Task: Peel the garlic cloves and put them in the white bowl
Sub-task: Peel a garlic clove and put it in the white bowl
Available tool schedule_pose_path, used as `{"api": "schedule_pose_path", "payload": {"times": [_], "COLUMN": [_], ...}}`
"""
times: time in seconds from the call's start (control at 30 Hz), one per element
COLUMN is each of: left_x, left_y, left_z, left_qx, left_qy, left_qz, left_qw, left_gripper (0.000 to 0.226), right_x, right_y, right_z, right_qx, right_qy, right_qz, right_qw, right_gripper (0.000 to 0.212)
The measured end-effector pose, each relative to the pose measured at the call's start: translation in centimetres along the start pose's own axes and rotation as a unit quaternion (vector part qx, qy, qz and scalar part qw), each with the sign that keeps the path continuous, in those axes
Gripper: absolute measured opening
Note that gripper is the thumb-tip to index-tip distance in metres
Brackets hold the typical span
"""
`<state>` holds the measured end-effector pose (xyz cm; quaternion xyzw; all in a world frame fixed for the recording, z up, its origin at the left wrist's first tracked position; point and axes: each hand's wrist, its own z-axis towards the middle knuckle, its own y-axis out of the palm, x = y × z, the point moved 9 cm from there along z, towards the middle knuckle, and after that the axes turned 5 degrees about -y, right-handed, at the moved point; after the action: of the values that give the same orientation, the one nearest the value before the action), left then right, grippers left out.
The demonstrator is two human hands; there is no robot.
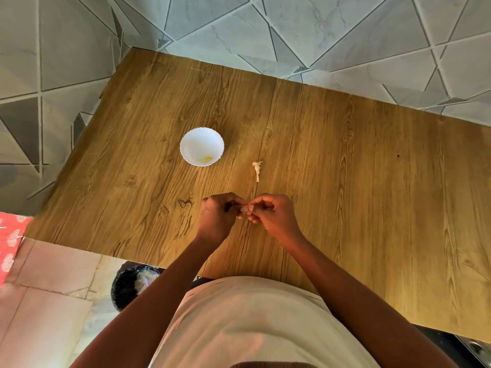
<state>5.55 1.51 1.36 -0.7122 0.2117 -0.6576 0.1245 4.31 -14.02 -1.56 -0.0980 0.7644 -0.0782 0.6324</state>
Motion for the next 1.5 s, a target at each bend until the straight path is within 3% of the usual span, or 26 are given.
{"api": "schedule_pose_path", "payload": {"times": [0.13,0.33,0.47,0.87,1.1,1.5], "left_x": [-0.1,-0.7,-1.2,-2.5,-3.6,-2.9], "left_y": [-0.1,0.0,0.0,-0.2,0.0,0.1], "left_z": [0.0,0.0,-0.2,-0.2,-0.2,-0.2], "left_qx": [-0.005,-0.009,-0.007,-0.003,-0.015,-0.021], "left_qy": [0.013,0.022,0.008,-0.007,-0.063,-0.024], "left_qz": [-0.008,-0.004,-0.001,0.011,-0.107,-0.067], "left_qw": [1.000,1.000,1.000,1.000,0.992,0.997], "left_gripper": [0.022,0.022,0.027,0.016,0.010,0.009], "right_x": [0.2,1.1,0.6,-1.2,-1.7,-2.1], "right_y": [0.1,0.9,0.4,1.0,0.8,1.5], "right_z": [0.3,0.0,0.4,0.3,0.4,0.1], "right_qx": [-0.015,-0.042,-0.019,-0.061,-0.058,-0.077], "right_qy": [0.044,0.061,0.007,-0.112,-0.097,-0.123], "right_qz": [0.033,-0.053,-0.152,-0.154,-0.132,-0.172], "right_qw": [0.998,0.996,0.988,0.980,0.985,0.974], "right_gripper": [0.007,0.014,0.009,0.018,0.015,0.011]}}
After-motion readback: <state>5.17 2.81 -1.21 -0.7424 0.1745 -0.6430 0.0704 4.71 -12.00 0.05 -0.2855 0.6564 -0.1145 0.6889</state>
